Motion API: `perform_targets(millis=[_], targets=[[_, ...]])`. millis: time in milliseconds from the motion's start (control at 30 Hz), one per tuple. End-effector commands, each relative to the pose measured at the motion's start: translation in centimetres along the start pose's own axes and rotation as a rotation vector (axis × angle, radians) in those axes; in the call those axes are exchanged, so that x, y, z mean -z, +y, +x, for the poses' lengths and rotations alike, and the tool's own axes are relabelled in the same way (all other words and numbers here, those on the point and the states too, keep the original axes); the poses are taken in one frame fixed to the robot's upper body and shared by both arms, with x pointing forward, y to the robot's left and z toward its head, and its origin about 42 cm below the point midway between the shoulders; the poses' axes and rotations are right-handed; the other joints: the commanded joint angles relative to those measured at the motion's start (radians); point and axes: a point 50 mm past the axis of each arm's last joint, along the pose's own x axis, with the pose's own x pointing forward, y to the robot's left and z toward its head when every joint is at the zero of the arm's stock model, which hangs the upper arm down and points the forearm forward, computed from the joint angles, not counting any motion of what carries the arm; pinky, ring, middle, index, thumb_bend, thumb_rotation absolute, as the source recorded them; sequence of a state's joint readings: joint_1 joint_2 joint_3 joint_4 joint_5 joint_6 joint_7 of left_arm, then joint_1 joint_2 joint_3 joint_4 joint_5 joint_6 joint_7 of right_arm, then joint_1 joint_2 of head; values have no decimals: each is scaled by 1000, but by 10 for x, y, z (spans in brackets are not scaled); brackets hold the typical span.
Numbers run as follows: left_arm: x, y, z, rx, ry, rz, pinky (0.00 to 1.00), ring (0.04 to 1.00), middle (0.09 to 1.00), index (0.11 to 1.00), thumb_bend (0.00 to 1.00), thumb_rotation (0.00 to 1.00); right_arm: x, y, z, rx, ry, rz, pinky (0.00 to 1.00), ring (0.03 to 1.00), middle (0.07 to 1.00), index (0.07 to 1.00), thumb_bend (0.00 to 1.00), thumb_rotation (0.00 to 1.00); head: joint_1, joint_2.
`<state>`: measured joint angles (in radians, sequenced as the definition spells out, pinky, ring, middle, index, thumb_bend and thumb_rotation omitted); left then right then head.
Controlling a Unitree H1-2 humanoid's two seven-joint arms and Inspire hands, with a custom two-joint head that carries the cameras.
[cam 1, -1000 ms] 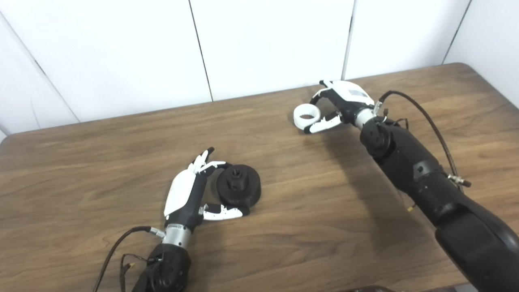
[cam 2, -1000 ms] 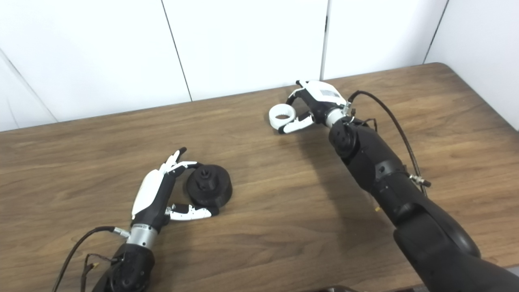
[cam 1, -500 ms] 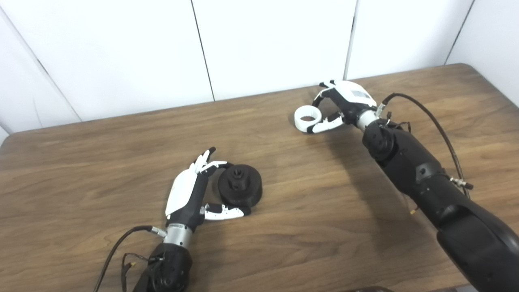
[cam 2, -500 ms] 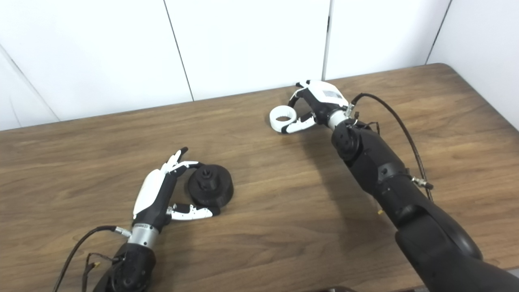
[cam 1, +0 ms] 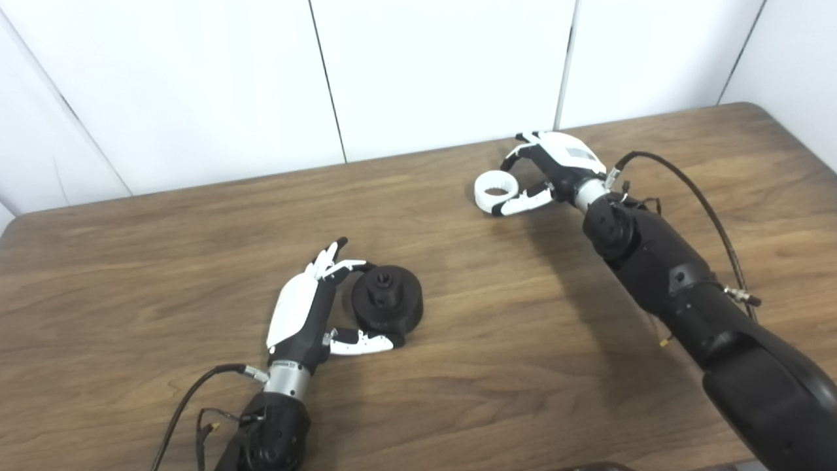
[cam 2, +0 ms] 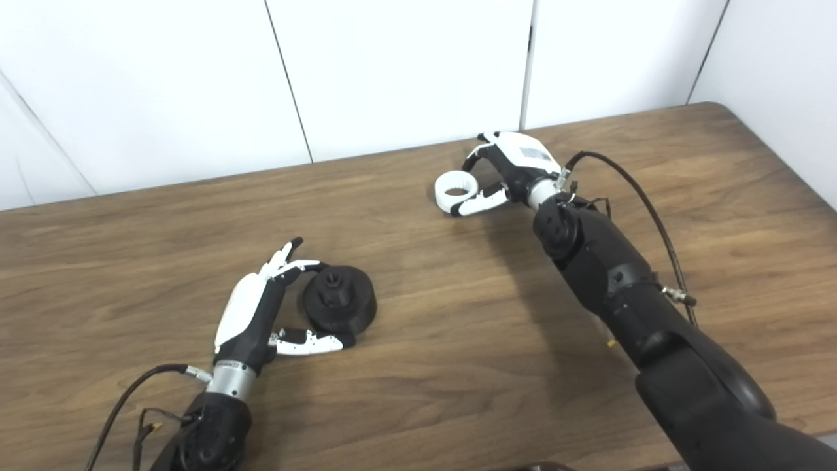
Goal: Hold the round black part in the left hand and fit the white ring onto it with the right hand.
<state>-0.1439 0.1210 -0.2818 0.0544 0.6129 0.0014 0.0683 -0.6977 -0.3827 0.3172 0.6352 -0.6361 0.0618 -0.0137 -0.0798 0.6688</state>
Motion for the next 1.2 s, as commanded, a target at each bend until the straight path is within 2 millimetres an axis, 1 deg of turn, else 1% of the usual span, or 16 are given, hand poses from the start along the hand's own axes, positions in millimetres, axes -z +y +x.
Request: perform_targets(millis=[0,233,567,633,733,833,867,900,933,1000,1167], targets=[[0,-7,-7,1,9,-7,1000,1000,1000,680,945,211,-16,-26,9,66,-40,3,1000,1000,963,722,910,446,1,2],[-1,-7,-7,3,13,-8,1000,1000,1000,682,942,223,-16,-24,9,60,-42,7,1000,999,959,715,921,449,5,4],[-2,-7,-6,0,8,-10,1000,1000,1000,680,947,228,-17,-23,9,55,-42,9,1000,1000,962,710,914,453,9,6],[-2,-8,-6,0,9,-11,1000,1000,1000,679,946,226,-16,-23,9,61,-48,15,1000,1000,959,702,904,442,10,6],[-1,-8,-6,0,14,-14,1000,1000,1000,679,945,214,-15,-22,9,78,-57,25,1000,987,943,656,841,387,10,6],[-2,-7,-6,1,12,-13,1000,1000,1000,680,942,214,-15,-21,8,101,-62,55,1000,972,922,614,790,311,11,8],[-2,-7,-6,1,12,-13,1000,1000,1000,681,941,216,-14,-21,7,112,-64,68,1000,968,916,585,730,271,12,8],[-2,-7,-6,0,11,-11,1000,1000,1000,681,941,219,-14,-21,7,121,-67,77,1000,965,908,540,627,214,12,9],[-1,-7,-6,-1,11,-10,999,1000,1000,681,942,223,-14,-21,7,129,-70,83,1000,963,900,511,563,177,11,8],[-1,-6,-6,-1,11,-10,999,1000,1000,681,943,226,-14,-21,6,140,-74,88,1000,961,894,496,530,158,10,9],[-2,-6,-7,0,10,-11,1000,1000,1000,680,942,226,-13,-21,5,165,-82,105,1000,957,875,486,518,145,8,10]])
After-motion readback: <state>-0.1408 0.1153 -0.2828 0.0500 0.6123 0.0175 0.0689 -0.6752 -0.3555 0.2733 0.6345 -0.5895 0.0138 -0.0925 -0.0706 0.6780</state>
